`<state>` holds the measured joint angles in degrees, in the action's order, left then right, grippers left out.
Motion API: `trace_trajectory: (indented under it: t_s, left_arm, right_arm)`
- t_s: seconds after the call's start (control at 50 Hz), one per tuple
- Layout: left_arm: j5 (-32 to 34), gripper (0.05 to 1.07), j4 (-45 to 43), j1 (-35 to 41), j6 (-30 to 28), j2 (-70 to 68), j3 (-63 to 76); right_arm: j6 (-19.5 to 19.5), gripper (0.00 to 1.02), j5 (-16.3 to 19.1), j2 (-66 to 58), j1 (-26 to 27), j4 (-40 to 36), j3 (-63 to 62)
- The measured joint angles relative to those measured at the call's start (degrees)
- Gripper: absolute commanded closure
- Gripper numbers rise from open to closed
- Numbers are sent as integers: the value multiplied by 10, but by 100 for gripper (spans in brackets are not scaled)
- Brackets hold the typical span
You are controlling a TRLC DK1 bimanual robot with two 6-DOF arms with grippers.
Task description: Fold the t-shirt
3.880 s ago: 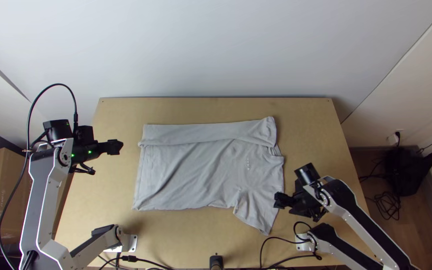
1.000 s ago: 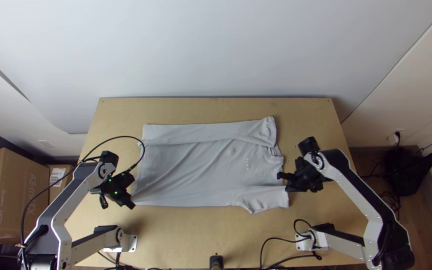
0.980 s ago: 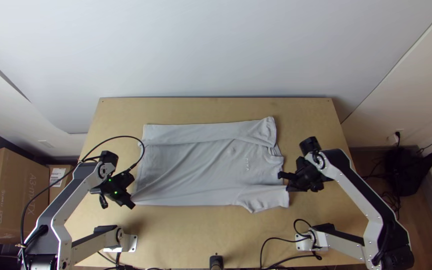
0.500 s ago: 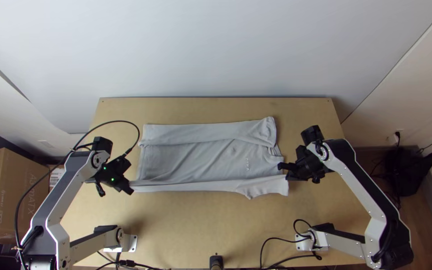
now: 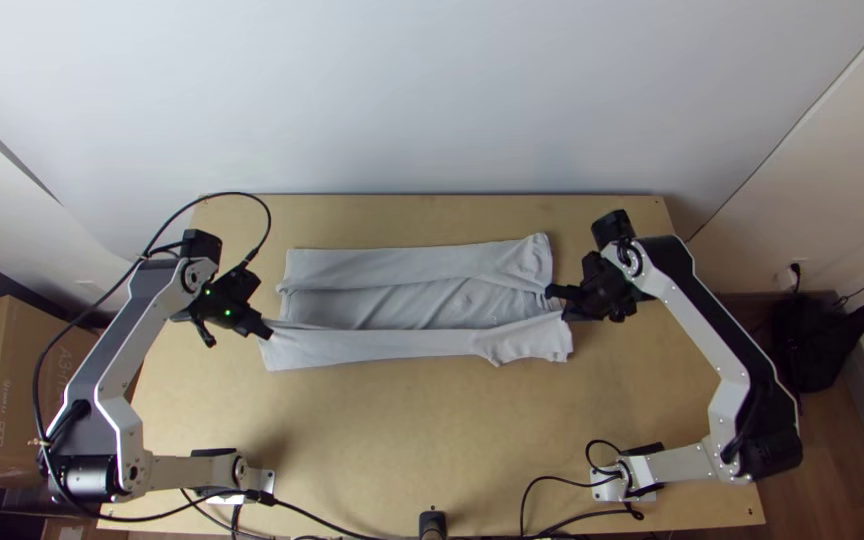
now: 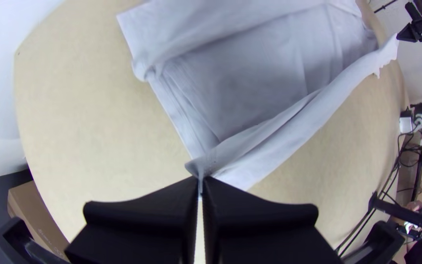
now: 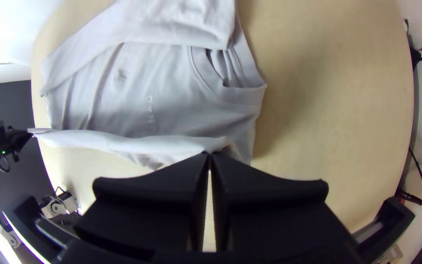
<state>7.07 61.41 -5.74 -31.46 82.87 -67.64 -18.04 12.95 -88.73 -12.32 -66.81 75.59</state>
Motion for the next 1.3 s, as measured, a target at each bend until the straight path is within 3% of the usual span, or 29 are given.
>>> trace_trajectory:
  t_s: [1.2,1.24,1.26,1.3]
  left_arm:
    - [18,104,-21,7,111,338,-382]
    - [20,99,-24,7,116,342,-382]
    - [24,92,-25,7,116,345,-382]
    - [30,68,-25,7,122,349,-383]
  right_arm:
    - [-14,100,-24,-396,31,12,433]
    - [-18,100,-28,-408,33,12,443]
    - [-19,100,-31,-411,34,12,447]
    - [-23,99,-36,-420,35,12,452]
